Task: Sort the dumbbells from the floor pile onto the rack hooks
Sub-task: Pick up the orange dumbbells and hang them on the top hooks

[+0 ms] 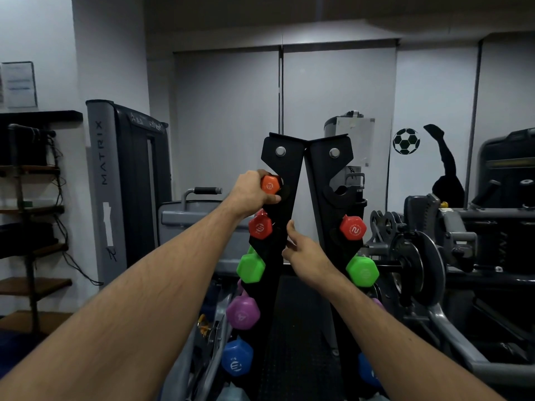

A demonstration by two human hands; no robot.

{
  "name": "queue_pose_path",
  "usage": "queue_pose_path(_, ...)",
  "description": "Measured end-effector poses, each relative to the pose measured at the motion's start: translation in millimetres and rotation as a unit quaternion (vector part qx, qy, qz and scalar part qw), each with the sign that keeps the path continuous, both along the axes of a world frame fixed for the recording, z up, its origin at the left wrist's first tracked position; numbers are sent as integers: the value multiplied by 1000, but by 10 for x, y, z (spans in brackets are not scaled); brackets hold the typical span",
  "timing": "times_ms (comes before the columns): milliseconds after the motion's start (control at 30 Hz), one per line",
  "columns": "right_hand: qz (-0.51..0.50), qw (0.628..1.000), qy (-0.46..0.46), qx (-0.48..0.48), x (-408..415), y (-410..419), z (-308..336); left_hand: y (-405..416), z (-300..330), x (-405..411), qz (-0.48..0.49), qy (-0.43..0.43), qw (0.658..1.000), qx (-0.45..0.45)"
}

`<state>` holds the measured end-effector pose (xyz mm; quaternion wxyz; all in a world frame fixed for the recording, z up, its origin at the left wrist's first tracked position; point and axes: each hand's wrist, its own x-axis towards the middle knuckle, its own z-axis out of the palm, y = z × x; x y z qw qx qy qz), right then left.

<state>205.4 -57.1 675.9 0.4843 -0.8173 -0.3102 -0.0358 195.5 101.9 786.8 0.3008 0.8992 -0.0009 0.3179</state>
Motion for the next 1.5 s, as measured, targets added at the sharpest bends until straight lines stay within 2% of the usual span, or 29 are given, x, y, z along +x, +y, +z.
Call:
queue_pose_path(233,-3,1000,3,3,-46,-18,7,-12,-106,-19,-43,-42,995,-83)
queue_pose_path(633,17,1000,-10,20,-100,-80,23,-51,-164,-71,-27,-43,996,-75)
queue_pose_path(800,12,1000,-24,11,-92,-71,-2,-46,-204,-111,-26,-53,993,-100)
queue_pose_path(967,-6,999,-31,36,-128,-101,-88,-101,-405,-225,-11,-87,991,-105)
queue_pose_path(1233,-33,995,-72,60,-270,-286,-671,-97,-1341,-443,-2,-121,985,-120)
queue_pose_path(1367,-53,996,-70,31,-313,-492,-1327,-105,-1990,-667,-21,-156,978,-137)
queue_pose_path(1500,-61,998,-25,10,-449,-757,-2126,-155,-2820,-921,-7,-135,976,-168)
